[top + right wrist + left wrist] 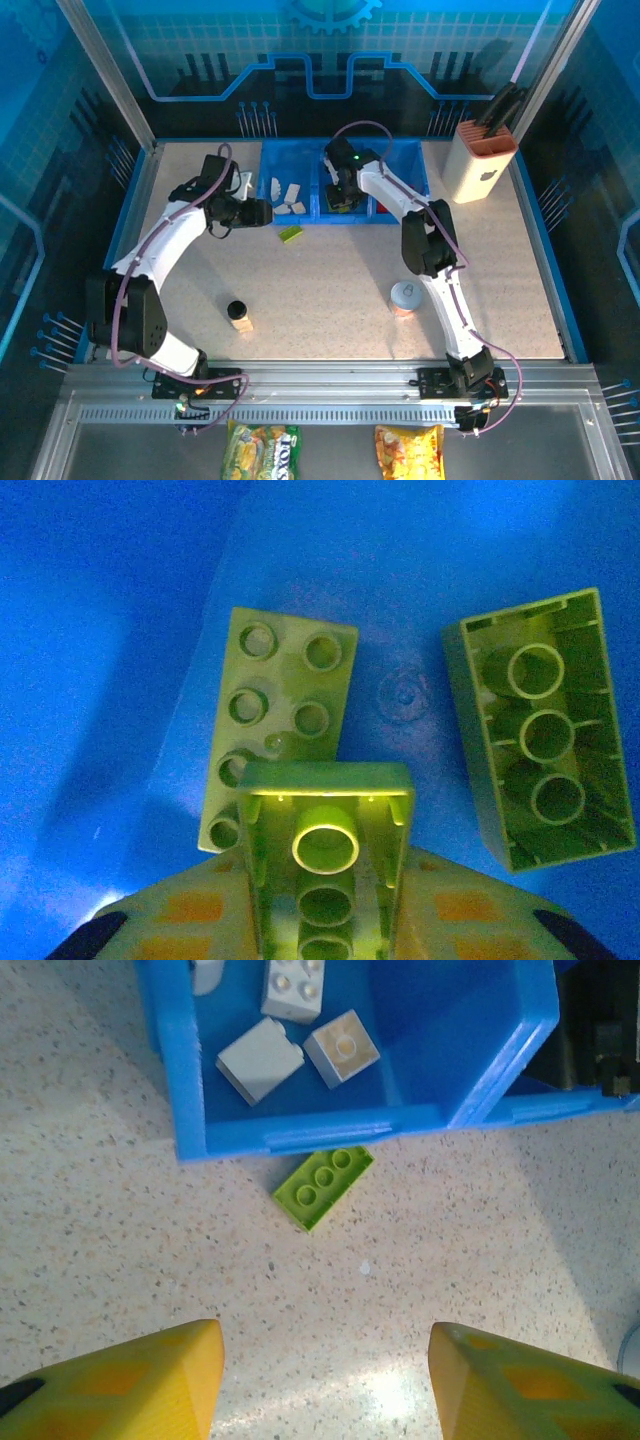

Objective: Sort the legos into containers by color
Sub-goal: Place the lego in the container.

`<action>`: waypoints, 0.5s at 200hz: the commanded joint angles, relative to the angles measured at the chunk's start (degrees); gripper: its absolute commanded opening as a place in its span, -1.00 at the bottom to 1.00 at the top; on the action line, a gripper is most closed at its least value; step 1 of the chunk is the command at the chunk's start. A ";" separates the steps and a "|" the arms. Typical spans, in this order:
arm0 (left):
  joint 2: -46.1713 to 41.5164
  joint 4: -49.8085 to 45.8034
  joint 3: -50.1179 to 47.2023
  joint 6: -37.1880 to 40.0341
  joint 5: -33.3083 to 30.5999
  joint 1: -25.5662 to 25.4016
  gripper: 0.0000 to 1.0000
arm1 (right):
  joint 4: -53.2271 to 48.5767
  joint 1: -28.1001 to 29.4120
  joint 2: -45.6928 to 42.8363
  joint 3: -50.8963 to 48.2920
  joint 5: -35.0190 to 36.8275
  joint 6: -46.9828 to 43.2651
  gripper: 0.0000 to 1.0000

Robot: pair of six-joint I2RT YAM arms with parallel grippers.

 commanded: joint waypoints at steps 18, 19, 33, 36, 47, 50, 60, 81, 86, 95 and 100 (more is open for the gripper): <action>1.87 -4.65 3.85 -1.88 -1.35 -2.82 0.15 | -0.70 -0.46 -0.79 -0.38 1.59 -1.26 -0.23; 1.85 -4.65 3.88 -1.93 -1.35 -2.81 0.15 | -0.69 -0.48 -0.88 -0.37 1.63 -1.23 -0.23; 2.21 -4.95 3.98 -2.97 -1.18 -3.39 0.15 | -0.69 -0.54 -2.32 -0.54 1.89 -1.39 -0.18; 2.31 -4.92 3.89 -3.22 -1.14 -3.50 0.15 | -0.68 -0.54 -2.71 -0.61 1.90 -1.53 -0.17; 2.49 -4.74 3.58 -3.74 -1.17 -4.02 0.15 | -0.79 -0.51 -4.10 -0.72 1.94 -1.77 -0.14; 2.58 -4.70 3.42 -3.87 -1.22 -4.18 0.15 | -0.85 -0.52 -4.43 -0.72 1.94 -1.75 -0.13; 2.84 -4.41 3.21 -4.26 -1.42 -4.62 0.15 | -1.20 -0.50 -5.69 -0.72 1.89 -1.94 -0.11; 3.91 -3.70 2.61 -4.38 -2.41 -5.33 0.15 | -2.01 -0.32 -8.85 -0.72 1.70 -2.26 -0.08; 4.28 -3.38 2.54 -4.38 -2.68 -5.48 0.15 | -2.12 -0.18 -9.52 -0.77 1.79 -2.27 -0.07; 4.97 -2.90 2.49 -4.37 -3.09 -5.70 0.14 | -2.58 -0.03 -10.75 -0.88 1.64 -2.35 -0.07; 5.39 -2.57 2.38 -4.24 -3.32 -5.86 0.14 | -2.89 0.09 -11.58 -1.09 1.59 -2.29 -0.07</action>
